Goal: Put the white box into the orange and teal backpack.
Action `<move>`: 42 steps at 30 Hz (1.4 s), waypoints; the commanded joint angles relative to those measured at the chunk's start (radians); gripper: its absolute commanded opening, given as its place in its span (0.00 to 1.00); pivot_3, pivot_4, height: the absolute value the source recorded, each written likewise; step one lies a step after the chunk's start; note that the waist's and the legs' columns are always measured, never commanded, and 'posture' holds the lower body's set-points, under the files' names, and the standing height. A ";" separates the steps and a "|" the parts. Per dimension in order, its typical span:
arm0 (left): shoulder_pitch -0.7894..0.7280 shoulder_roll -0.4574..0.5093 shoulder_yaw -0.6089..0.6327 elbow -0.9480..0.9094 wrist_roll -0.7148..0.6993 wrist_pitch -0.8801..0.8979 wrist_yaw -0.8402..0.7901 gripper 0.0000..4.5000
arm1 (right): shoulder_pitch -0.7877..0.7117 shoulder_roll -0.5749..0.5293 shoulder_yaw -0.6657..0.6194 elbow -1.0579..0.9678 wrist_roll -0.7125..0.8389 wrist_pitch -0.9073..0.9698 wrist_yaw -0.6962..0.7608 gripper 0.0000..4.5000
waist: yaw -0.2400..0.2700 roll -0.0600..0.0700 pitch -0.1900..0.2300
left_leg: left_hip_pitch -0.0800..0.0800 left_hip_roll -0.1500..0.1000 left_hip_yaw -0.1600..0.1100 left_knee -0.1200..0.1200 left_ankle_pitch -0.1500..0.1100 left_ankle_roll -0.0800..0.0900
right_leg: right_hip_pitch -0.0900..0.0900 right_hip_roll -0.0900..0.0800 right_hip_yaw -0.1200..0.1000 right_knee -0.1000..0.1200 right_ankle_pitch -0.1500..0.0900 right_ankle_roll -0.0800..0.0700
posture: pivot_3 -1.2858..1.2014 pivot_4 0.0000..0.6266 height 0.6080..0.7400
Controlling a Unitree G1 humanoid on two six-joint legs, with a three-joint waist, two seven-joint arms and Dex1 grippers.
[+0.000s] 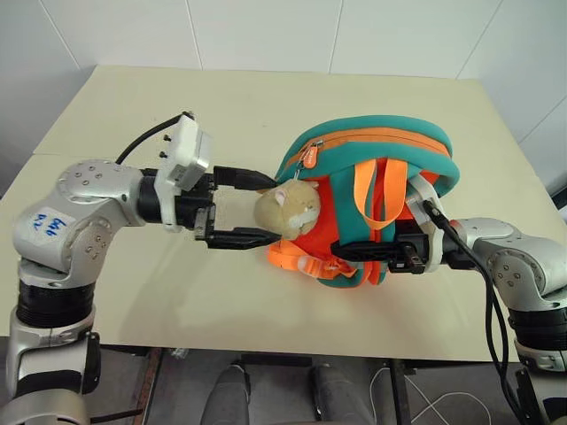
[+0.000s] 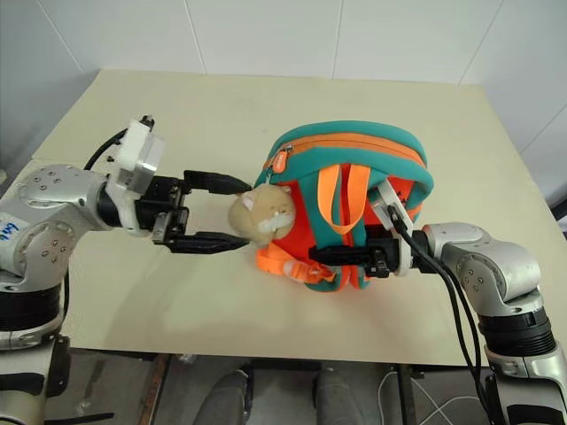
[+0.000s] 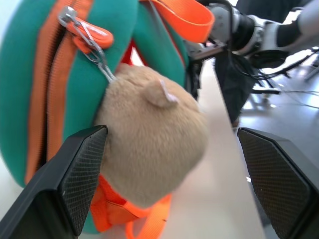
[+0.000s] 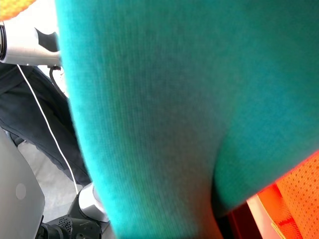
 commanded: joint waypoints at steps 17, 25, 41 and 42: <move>0.009 -0.045 -0.006 0.044 0.095 -0.217 0.052 0.60 | 0.005 0.005 -0.014 -0.033 0.013 0.000 -0.010 0.00 | 0.000 0.000 0.000 | 0.000 0.000 0.000 0.000 0.000 0.000 | 0.000 0.000 0.000 0.000 0.000 0.000 | 0.52 0.24 1.00; -0.206 0.187 -0.005 0.413 0.188 -0.347 -0.191 0.41 | 0.003 -0.005 -0.008 -0.023 0.007 -0.002 0.007 0.00 | -0.007 0.000 0.000 | 0.000 0.000 0.000 -0.001 0.000 0.000 | -0.001 0.001 0.000 0.000 0.001 -0.001 | 0.52 0.24 1.00; -0.068 -0.052 -0.180 0.808 0.481 -0.765 -0.085 0.41 | 0.051 0.054 -0.038 -0.070 0.040 0.002 -0.102 0.00 | -0.002 0.000 0.000 | 0.001 0.000 0.000 0.000 0.000 0.000 | -0.001 0.000 0.000 0.002 0.000 0.000 | 0.52 0.24 1.00; -0.063 -0.069 -0.187 0.832 0.495 -0.791 -0.078 0.41 | 0.053 0.061 -0.043 -0.072 0.045 0.003 -0.117 0.00 | -0.001 0.000 0.000 | 0.001 0.000 0.000 0.000 0.000 0.000 | -0.001 0.000 0.000 0.002 0.000 0.000 | 0.52 0.24 1.00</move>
